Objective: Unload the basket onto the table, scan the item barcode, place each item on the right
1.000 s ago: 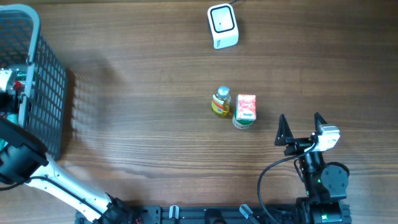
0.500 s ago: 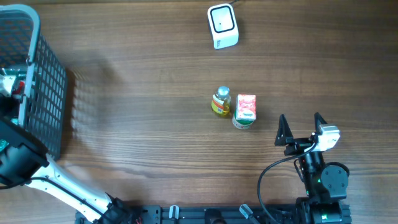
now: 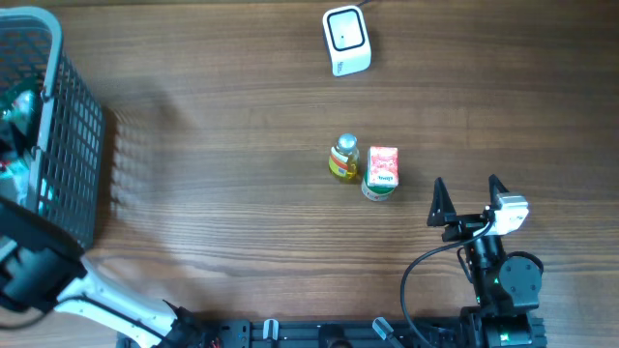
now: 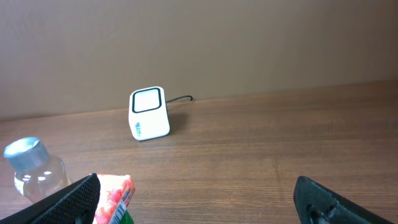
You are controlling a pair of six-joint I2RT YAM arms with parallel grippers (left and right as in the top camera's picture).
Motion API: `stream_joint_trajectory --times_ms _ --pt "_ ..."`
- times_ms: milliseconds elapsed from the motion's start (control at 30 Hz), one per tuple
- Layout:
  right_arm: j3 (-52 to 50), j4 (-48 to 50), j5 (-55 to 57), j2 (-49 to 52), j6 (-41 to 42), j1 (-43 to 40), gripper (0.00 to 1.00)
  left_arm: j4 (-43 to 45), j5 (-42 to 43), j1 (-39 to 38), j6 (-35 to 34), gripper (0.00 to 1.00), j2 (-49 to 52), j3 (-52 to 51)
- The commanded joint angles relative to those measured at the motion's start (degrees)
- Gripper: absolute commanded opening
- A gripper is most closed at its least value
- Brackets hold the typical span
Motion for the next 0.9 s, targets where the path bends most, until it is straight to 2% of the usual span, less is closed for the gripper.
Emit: stream_joint_trajectory --times_ms 0,100,133,200,400,433,467,500,567,600,733,767,800,833,867 --pt "-0.04 0.15 -0.13 -0.26 0.31 -0.02 1.0 2.78 4.5 0.2 -3.76 0.41 -10.03 0.57" --pt "-0.04 0.15 -0.13 -0.26 0.35 -0.02 1.0 6.19 4.57 0.2 -9.05 0.32 -19.17 0.57" --pt "-0.04 0.15 -0.11 -0.26 0.31 -0.02 1.0 7.15 4.55 0.2 -11.98 0.32 -22.16 0.57" --pt "-0.04 0.15 -0.11 -0.26 0.31 -0.02 1.0 6.08 4.44 0.2 -12.96 0.32 -24.92 0.57" --pt "-0.04 0.15 -0.11 -0.26 0.33 -0.02 1.0 -1.53 4.07 0.2 -12.98 0.38 -20.39 0.37" --pt "-0.04 0.15 -0.11 -0.26 0.33 -0.02 1.0 -1.92 4.07 0.2 -12.98 0.49 -18.49 0.37" --pt "-0.04 0.15 -0.13 -0.26 0.31 -0.02 1.0 -2.4 4.07 0.2 -12.96 0.74 -16.28 0.37" --pt "-0.04 0.15 -0.11 -0.26 0.33 -0.02 1.0 -2.45 4.11 0.2 -12.96 0.92 -12.9 0.37" --pt "-0.04 0.15 -0.11 -0.26 0.33 -0.02 1.0 -2.4 4.11 0.2 -12.83 0.99 -8.63 0.37" --pt "-0.04 0.15 -0.11 -0.26 0.33 -0.02 1.0 -2.36 4.11 0.2 -12.66 1.0 -5.75 0.37" --pt "-0.04 0.15 -0.11 -0.26 0.33 -0.02 1.0 1.81 2.8 0.22 -11.63 1.0 4.09 0.37" --pt "-0.04 0.15 -0.11 -0.26 0.31 -0.02 1.0 4.33 0.5 0.22 -13.42 0.96 5.09 0.37" --pt "-0.04 0.15 -0.11 -0.26 0.33 -0.02 1.0 6.84 -1.25 0.42 -14.86 0.82 5.51 0.37" --pt "-0.04 0.15 -0.11 -0.26 0.33 -0.02 1.0 8.74 -1.6 0.66 -14.91 0.59 5.6 0.37" --pt "-0.04 0.15 -0.11 -0.26 0.33 -0.02 1.0 10.99 -1.6 1.07 -14.91 0.58 5.62 0.37"
